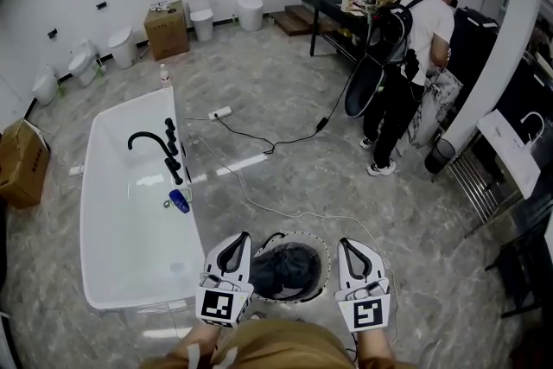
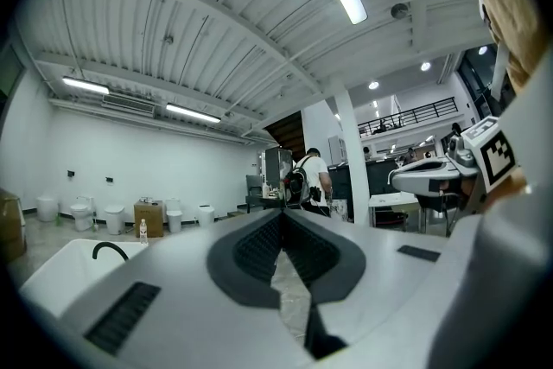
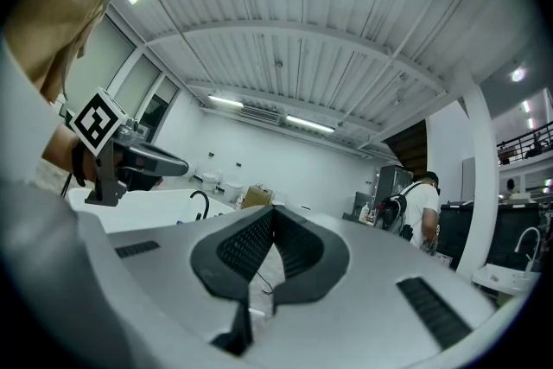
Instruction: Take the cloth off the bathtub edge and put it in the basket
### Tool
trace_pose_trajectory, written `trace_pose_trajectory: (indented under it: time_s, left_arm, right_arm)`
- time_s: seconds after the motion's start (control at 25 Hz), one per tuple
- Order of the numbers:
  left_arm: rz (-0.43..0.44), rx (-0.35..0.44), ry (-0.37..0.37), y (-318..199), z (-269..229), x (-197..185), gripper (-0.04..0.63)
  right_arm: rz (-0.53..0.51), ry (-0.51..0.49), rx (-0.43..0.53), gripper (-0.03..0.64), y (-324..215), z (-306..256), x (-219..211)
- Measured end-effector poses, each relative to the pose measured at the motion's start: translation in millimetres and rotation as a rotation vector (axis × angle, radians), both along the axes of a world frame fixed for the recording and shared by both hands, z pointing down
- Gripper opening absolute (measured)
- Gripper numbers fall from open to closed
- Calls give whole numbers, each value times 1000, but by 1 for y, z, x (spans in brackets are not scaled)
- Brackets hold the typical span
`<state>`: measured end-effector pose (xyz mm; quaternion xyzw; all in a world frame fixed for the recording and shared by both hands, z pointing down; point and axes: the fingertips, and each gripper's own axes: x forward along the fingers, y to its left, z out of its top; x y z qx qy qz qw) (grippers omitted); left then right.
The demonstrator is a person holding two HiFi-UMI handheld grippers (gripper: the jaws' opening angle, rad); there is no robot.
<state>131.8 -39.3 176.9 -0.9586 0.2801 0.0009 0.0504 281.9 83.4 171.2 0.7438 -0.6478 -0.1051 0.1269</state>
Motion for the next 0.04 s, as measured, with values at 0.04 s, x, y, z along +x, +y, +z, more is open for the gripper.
trace_pose_trajectory:
  time_s: [0.04]
  left_arm:
    - [-1, -2, 2, -1, 1, -1, 8]
  right_arm:
    - [2, -5, 3, 6, -1, 0, -1]
